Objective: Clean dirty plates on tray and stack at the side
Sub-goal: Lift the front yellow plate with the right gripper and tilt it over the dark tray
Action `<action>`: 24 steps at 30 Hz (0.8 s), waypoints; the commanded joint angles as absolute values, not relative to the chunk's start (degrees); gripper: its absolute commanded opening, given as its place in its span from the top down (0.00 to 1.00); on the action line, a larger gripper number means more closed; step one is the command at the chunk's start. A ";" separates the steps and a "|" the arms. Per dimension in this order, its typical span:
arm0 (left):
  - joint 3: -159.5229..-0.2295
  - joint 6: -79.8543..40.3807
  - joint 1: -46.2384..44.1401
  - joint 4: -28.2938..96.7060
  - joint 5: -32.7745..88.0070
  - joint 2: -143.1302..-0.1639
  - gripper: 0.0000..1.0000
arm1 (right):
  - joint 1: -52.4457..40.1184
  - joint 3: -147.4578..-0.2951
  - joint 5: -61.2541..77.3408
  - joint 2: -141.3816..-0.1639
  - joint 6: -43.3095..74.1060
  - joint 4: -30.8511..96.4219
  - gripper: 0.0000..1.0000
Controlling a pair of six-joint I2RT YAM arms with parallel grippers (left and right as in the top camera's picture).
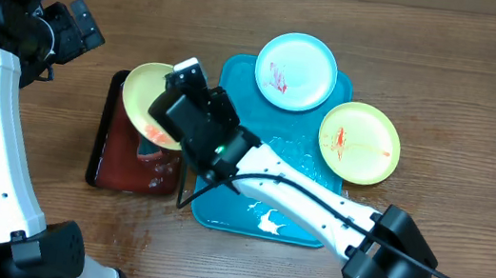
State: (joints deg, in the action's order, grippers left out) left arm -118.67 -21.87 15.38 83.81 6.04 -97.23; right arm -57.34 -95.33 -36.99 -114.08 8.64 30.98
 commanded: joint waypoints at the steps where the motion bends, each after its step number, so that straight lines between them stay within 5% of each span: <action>1: -119.61 -21.17 15.35 83.81 6.85 -97.12 0.00 | -61.17 -96.40 -51.09 -112.79 5.56 28.32 0.96; 10: -119.61 -21.19 15.35 83.81 6.90 -97.12 0.00 | -66.74 -96.40 -62.81 -112.79 1.17 27.24 0.96; 24: -119.61 -21.19 15.35 83.81 6.90 -97.12 0.00 | -67.92 -96.40 -63.02 -112.79 -0.51 27.05 0.96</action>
State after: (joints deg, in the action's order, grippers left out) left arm -118.67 -21.87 15.38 83.81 6.04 -97.23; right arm -67.59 -95.35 -61.28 -114.06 -0.32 27.62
